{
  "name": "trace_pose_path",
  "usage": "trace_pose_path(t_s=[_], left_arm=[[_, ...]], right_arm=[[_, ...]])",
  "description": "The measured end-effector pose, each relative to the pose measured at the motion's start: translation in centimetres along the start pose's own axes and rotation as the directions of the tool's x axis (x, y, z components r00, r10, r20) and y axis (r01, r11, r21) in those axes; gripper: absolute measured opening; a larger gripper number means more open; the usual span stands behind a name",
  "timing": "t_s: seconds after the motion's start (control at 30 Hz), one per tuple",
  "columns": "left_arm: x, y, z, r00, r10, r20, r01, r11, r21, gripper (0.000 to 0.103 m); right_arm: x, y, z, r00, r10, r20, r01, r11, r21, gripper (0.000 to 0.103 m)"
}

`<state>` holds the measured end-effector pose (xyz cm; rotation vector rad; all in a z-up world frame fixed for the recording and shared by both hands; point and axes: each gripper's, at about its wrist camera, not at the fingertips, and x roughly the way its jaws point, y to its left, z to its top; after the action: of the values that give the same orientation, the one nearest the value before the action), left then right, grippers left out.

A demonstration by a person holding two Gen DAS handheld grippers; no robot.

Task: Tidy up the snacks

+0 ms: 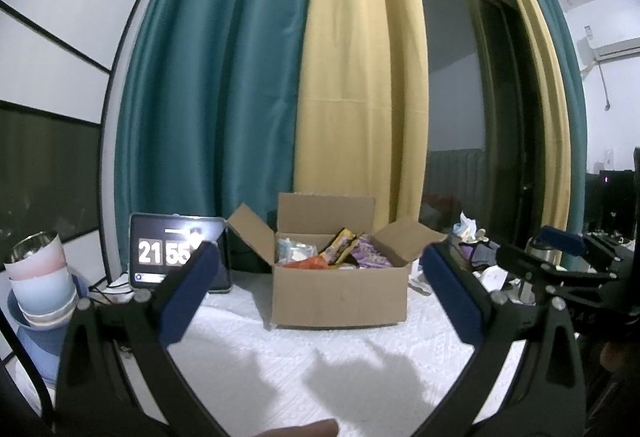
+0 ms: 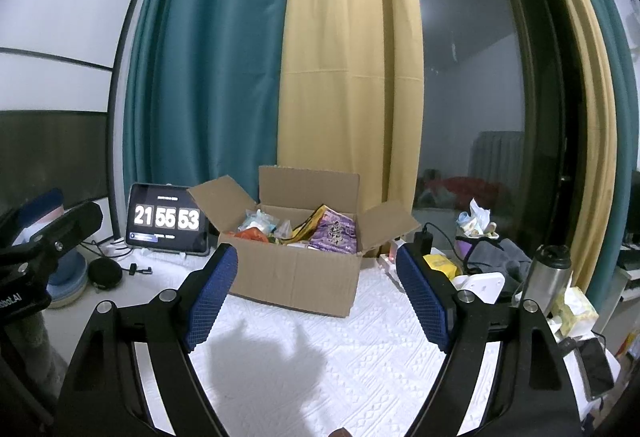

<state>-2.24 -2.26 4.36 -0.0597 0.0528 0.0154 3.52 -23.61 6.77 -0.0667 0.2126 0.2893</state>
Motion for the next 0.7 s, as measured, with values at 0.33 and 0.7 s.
trace_pose_path(t_s=[0.33,0.7], left_arm=[[-0.06,-0.11,0.02,1.0,0.004,0.004,-0.004,1.0,-0.006,0.102],[-0.08,-0.07,-0.02,1.0,0.001,0.004,-0.001,1.0,-0.007,0.102]], right_arm=[[0.08,0.1,0.0,1.0,-0.002,-0.001,0.002,1.0,0.001,0.084],[0.09,0.08,-0.01,1.0,-0.002,0.0,0.002,1.0,0.001,0.084]])
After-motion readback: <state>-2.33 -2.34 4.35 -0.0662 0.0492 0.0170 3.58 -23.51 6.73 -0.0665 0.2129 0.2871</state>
